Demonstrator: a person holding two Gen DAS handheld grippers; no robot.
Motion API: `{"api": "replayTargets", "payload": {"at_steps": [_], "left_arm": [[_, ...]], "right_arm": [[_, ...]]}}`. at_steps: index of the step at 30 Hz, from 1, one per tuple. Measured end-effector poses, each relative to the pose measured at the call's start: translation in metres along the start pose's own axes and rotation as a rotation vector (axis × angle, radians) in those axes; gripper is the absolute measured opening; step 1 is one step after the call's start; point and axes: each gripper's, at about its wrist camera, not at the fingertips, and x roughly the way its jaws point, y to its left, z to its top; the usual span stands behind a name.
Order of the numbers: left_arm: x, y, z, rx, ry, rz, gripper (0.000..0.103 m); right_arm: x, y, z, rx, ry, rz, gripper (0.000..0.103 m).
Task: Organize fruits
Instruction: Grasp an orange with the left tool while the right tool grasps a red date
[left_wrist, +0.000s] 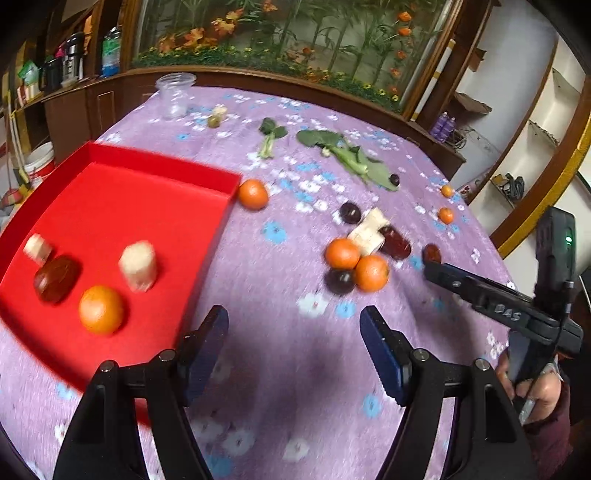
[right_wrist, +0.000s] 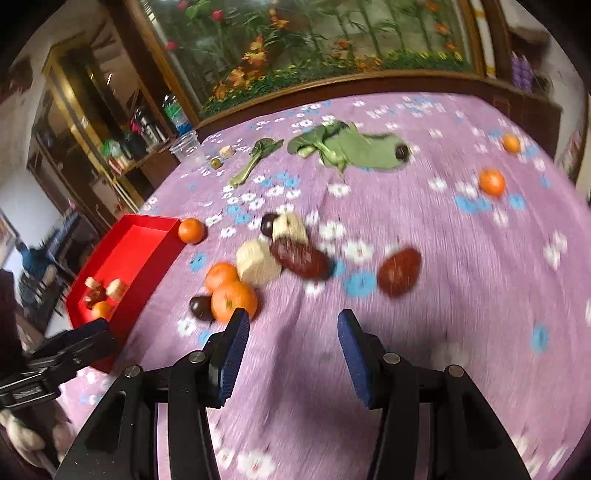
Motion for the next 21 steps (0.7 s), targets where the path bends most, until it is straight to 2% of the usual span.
{"api": "replayTargets", "payload": {"at_steps": [3, 9, 15, 19, 21], "left_arm": [[0.014, -0.004, 0.015, 0.005, 0.0, -0.016, 0.073], [0.04, -0.002, 0.039, -0.039, 0.024, -0.059, 0.073], [0.069, -0.001, 0.049, -0.041, 0.084, -0.077, 0.072], [0.083, -0.01, 0.049, -0.018, 0.117, -0.087, 0.07], [0.08, -0.018, 0.046, 0.019, 0.105, -0.106, 0.07]], "right_arm": [[0.014, 0.001, 0.01, -0.052, 0.009, -0.041, 0.054], [0.041, -0.002, 0.018, -0.087, 0.038, -0.033, 0.054], [0.053, -0.005, 0.018, -0.067, 0.044, -0.003, 0.054], [0.051, -0.012, 0.017, -0.034, 0.039, 0.019, 0.047], [0.049, -0.015, 0.017, -0.015, 0.033, 0.027, 0.046]]}}
